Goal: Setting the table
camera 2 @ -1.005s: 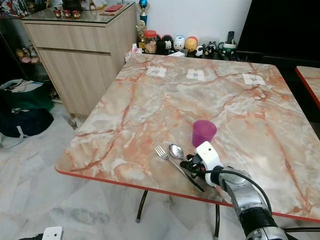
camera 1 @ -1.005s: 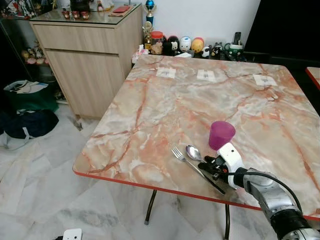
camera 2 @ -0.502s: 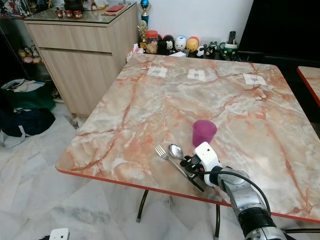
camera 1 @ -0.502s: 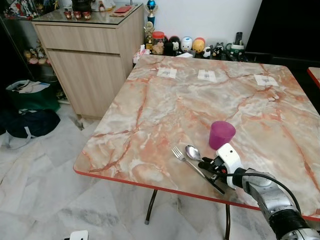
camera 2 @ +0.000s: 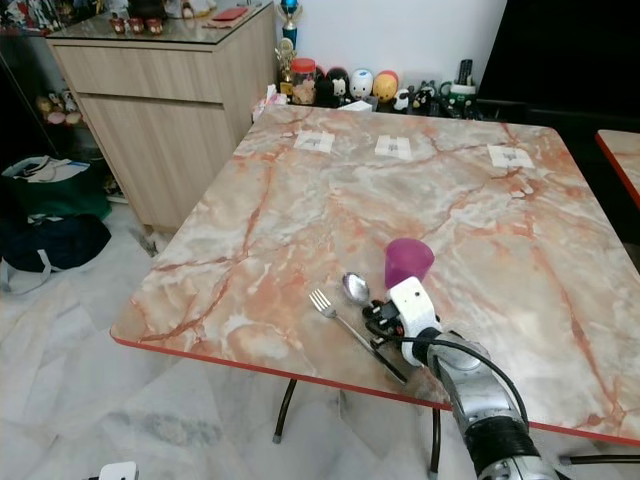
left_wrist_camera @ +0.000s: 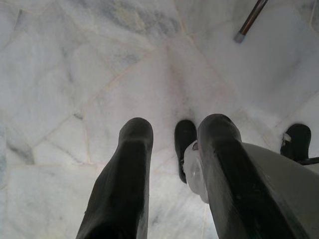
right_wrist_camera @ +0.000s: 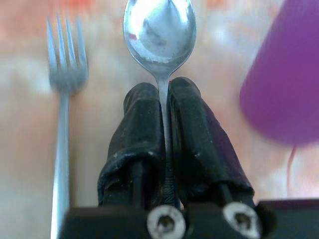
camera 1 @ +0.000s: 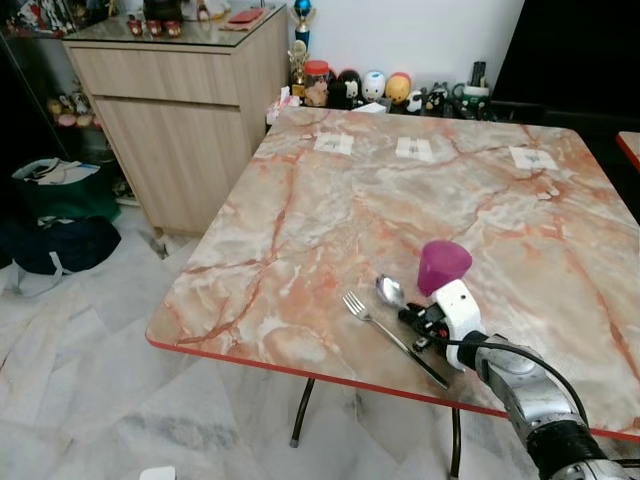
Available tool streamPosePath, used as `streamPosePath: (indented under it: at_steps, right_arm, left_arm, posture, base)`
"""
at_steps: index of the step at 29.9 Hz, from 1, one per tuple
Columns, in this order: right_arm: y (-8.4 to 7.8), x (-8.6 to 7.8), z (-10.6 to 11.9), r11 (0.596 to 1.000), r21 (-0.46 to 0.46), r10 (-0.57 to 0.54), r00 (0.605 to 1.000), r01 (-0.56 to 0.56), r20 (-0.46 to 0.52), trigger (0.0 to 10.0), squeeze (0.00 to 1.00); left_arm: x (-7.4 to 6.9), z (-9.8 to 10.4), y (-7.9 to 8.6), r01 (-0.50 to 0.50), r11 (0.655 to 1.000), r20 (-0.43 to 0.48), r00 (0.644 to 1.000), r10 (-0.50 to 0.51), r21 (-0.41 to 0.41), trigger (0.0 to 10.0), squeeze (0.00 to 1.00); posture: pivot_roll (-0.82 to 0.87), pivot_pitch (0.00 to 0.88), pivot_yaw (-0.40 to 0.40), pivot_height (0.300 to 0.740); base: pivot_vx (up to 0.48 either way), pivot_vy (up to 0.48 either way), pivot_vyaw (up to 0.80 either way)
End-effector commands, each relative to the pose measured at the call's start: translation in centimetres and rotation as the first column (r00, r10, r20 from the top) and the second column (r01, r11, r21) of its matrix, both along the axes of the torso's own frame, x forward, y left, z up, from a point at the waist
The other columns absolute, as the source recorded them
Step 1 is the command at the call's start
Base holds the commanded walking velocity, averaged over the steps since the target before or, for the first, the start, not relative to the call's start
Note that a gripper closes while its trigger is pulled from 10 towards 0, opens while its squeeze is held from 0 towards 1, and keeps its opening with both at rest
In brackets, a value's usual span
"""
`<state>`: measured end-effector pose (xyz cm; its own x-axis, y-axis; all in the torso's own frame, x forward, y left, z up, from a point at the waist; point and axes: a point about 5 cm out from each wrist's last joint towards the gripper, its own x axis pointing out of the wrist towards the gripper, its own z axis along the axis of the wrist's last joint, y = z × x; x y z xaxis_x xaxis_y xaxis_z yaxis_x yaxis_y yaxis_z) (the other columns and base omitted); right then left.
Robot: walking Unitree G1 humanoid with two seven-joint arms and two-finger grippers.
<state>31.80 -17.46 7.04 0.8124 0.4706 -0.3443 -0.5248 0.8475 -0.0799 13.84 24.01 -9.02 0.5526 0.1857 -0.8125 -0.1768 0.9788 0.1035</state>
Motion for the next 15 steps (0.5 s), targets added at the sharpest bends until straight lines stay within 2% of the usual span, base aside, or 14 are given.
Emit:
streamPosePath:
  at_steps: [1,8,10,11,12,13,15]
  right_arm:
    - [0.5,0.5,2.0,0.999,0.043,-0.012,0.994,0.007,0.107,10.0,0.0]
    - [1.7,0.5,4.0,0.996,0.089,0.001,0.972,-0.023,0.237,10.0,0.0]
    - [1.7,0.8,5.9,0.986,0.14,-0.132,0.921,0.085,0.366,10.0,0.0]
    - [1.7,0.8,5.9,0.986,0.14,-0.132,0.921,0.085,0.366,10.0,0.0]
    - [1.2,0.9,6.8,0.961,0.207,-0.253,0.876,0.181,0.41,10.0,0.0]
    - [1.2,0.9,6.8,0.961,0.207,-0.253,0.876,0.181,0.41,10.0,0.0]
    - [0.6,0.6,7.1,0.909,0.299,-0.395,0.826,0.29,0.402,10.0,0.0]
  left_arm:
    - [-0.7,-0.2,0.1,0.013,1.0,-0.028,1.0,-0.012,0.012,10.0,0.0]
    - [-0.4,-0.1,0.4,0.011,1.0,-0.025,1.0,-0.011,0.015,10.0,0.0]
    - [0.0,0.1,0.5,0.009,1.0,-0.018,1.0,-0.009,0.017,10.0,0.0]
    - [0.0,0.1,0.5,0.009,1.0,-0.018,1.0,-0.009,0.017,10.0,0.0]
    - [0.1,0.1,0.5,0.007,1.0,-0.015,1.0,-0.007,0.017,10.0,0.0]
    - [0.1,0.1,0.5,0.007,1.0,-0.015,1.0,-0.007,0.017,10.0,0.0]
    - [0.2,0.1,0.4,0.006,1.0,-0.013,1.0,-0.006,0.016,10.0,0.0]
  posture:
    - [-0.03,0.01,-0.001,0.74]
    - [-0.03,0.006,-0.005,0.74]
    - [-0.03,0.005,-0.011,0.74]
    - [-0.03,0.005,-0.011,0.74]
    - [-0.04,0.004,-0.013,0.74]
    - [-0.04,0.004,-0.013,0.74]
    - [-0.04,0.004,-0.016,0.74]
  base:
    - [0.0,0.0,0.0]
    - [0.0,0.0,0.0]
    - [0.0,0.0,0.0]
    - [0.0,0.0,0.0]
    - [0.0,0.0,0.0]
    - [0.0,0.0,0.0]
    - [0.0,0.0,0.0]
